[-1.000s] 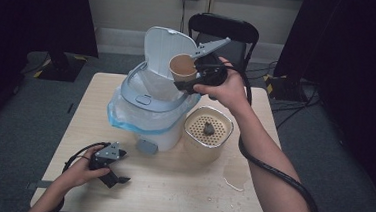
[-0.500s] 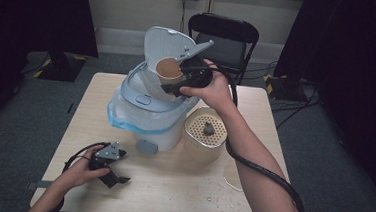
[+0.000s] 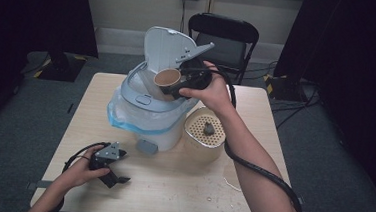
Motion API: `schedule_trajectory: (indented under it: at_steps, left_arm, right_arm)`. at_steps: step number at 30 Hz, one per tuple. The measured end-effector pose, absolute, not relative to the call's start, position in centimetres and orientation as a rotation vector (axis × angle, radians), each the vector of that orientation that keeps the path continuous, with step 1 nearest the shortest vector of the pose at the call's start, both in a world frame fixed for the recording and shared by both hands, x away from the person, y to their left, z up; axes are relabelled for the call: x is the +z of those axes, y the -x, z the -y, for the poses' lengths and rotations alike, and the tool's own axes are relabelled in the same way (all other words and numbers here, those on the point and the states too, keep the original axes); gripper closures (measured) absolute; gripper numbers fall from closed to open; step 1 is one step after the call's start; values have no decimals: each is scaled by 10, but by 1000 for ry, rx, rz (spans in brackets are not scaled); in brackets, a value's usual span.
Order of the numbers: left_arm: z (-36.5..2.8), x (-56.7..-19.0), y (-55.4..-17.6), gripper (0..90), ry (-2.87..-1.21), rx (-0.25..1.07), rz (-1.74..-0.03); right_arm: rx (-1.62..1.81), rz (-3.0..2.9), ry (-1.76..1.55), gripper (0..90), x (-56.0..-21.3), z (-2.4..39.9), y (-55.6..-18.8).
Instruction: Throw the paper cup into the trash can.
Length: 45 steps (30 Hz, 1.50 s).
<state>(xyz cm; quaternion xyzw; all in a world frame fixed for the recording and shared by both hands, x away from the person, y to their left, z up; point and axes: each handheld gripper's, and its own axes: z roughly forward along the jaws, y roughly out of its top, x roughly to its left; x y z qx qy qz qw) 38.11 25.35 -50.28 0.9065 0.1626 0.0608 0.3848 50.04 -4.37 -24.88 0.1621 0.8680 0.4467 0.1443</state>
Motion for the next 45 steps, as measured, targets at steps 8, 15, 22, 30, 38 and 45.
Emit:
schedule_trajectory:
  at_steps: [8,15,22,30,38,45]
  left_arm:
    - [-254,-503,-381,0,-2310,154,-414]
    - [-254,-503,-381,0,-2309,155,-414]
    - [-254,-503,-380,0,-2309,155,-412]
    - [-254,-503,-379,0,-2315,152,-415]
    - [-254,-503,-379,0,-2315,147,-418]
    - [-254,-503,-379,0,-2305,148,-414]
  right_arm:
    - [1302,-2492,-524,163,-246,57,-501]
    - [1272,-2482,-525,179,-243,71,-499]
    - [1233,-2461,-573,195,-243,90,-500]
    - [1194,-2422,-632,211,-237,109,-503]
    - [1210,-2399,-667,214,-232,110,-518]
    - [1220,-2407,-644,232,-229,98,-527]
